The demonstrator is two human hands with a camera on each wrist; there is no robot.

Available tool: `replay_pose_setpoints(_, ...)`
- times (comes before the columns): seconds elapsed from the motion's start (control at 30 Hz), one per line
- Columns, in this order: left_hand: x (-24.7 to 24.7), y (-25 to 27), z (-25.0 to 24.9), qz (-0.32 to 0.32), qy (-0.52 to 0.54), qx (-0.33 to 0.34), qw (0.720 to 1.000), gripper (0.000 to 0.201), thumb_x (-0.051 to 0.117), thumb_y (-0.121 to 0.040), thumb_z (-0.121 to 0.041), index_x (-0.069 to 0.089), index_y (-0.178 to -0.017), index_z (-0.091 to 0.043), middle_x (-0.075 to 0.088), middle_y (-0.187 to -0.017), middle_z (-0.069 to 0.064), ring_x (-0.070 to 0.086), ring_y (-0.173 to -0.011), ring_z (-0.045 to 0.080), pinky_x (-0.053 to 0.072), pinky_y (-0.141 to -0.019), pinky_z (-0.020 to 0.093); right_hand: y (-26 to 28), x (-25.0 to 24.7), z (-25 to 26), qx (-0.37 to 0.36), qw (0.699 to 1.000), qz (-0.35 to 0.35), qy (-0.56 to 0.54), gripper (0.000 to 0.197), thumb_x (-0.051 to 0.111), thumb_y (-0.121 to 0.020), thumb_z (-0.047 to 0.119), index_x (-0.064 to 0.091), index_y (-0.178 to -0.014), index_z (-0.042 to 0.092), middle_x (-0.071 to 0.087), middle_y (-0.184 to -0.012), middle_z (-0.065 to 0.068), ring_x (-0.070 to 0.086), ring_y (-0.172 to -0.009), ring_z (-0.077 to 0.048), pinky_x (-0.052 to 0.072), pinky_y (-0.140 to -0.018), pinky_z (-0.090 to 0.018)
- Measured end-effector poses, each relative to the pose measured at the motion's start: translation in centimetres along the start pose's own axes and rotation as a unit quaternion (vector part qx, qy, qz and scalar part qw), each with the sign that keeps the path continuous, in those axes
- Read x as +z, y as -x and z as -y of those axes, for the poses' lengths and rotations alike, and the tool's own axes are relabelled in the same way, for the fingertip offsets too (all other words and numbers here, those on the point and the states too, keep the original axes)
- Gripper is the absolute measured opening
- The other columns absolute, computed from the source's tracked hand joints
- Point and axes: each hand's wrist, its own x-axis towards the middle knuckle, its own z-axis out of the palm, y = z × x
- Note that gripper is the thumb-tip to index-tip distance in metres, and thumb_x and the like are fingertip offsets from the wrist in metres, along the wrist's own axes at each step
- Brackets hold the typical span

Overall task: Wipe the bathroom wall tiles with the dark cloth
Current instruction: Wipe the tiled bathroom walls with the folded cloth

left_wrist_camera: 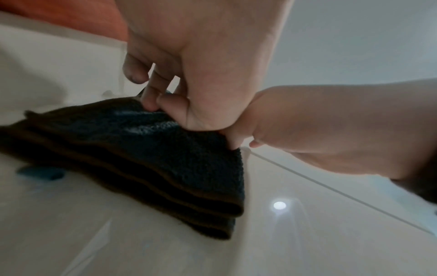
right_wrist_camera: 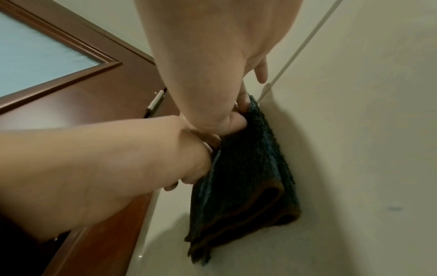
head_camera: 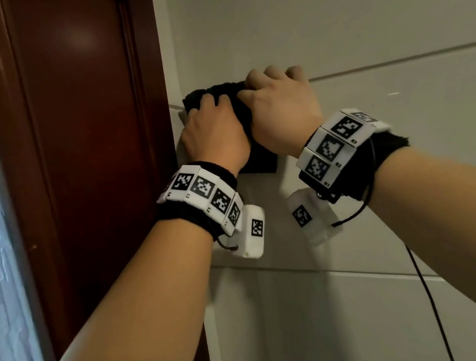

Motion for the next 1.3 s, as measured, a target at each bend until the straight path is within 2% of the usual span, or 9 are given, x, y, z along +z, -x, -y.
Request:
replay_pose_setpoints(0.17, -0.8, 0.8, -3.5, 0.002, 0.004, 0.025, 1.000, 0.031, 0.057, -0.090, -0.020, 0.053, -0.119, -0.013, 0.049, -0.127, 0.011, 0.052, -0.109, 0.034, 0.033, -0.068, 0.038, 1.9, -1.2, -3.1, 0.012, 1.000, -0.005, 0.006, 0.025, 0.046, -0.085, 0.022, 0.064, -0.102, 0.019, 0.056, -0.111, -0.002, 0.050, -0.105, -0.028, 0.032, -0.089, -0.043)
replay_pose_setpoints(0.5, -2.3, 3.0, -13.2, 0.001, 0.035, 0.050, 0.998, 0.035, 0.057, -0.089, -0.020, 0.053, -0.122, -0.014, 0.046, -0.132, 0.009, 0.051, -0.112, 0.033, 0.033, -0.070, 0.038, 7.2, -5.0, -11.2, 0.044, 0.998, 0.019, 0.031, 0.030, 0.046, -0.084, 0.022, 0.062, -0.109, 0.022, 0.055, -0.116, 0.000, 0.049, -0.108, -0.027, 0.032, -0.088, -0.043)
replay_pose_setpoints(0.67, -3.0, 4.0, -18.0, 0.007, 0.053, 0.070, 0.996, 0.041, 0.059, -0.086, -0.018, 0.051, -0.127, -0.014, 0.045, -0.133, 0.009, 0.050, -0.111, 0.033, 0.034, -0.070, 0.037, 9.8, -6.7, -15.4, 0.067, 0.996, 0.027, 0.042, 0.035, 0.049, -0.083, 0.022, 0.062, -0.115, 0.023, 0.056, -0.118, 0.000, 0.049, -0.109, -0.027, 0.032, -0.088, -0.042)
replay_pose_setpoints(0.93, -3.6, 5.7, -25.6, 0.001, 0.087, 0.104, 0.991, 0.050, 0.058, -0.087, -0.018, 0.047, -0.136, -0.016, 0.041, -0.137, 0.008, 0.047, -0.114, 0.031, 0.034, -0.072, 0.034, 14.2, -10.0, -22.3, 0.109, 0.991, 0.055, 0.054, 0.041, 0.047, -0.087, 0.025, 0.056, -0.127, 0.027, 0.052, -0.128, 0.001, 0.046, -0.117, -0.027, 0.034, -0.094, -0.045)
replay_pose_setpoints(1.17, -3.7, 6.5, -30.4, 0.001, 0.100, 0.135, 0.986, 0.054, 0.057, -0.087, -0.021, 0.044, -0.140, -0.016, 0.039, -0.140, 0.007, 0.046, -0.116, 0.031, 0.035, -0.076, 0.034, 17.1, -11.7, -26.0, 0.158, 0.985, 0.056, 0.036, 0.045, 0.047, -0.086, 0.026, 0.053, -0.131, 0.029, 0.050, -0.132, 0.001, 0.042, -0.122, -0.027, 0.033, -0.098, -0.048)
replay_pose_setpoints(1.3, -3.6, 7.0, -31.7, 0.010, 0.124, 0.145, 0.982, 0.061, 0.058, -0.087, -0.025, 0.040, -0.146, -0.019, 0.035, -0.144, 0.007, 0.042, -0.121, 0.031, 0.043, -0.089, 0.038, 18.5, -12.3, -26.9, 0.176, 0.982, 0.054, 0.034, 0.049, 0.050, -0.084, 0.026, 0.051, -0.133, 0.026, 0.047, -0.135, -0.002, 0.040, -0.124, -0.028, 0.034, -0.098, -0.048)
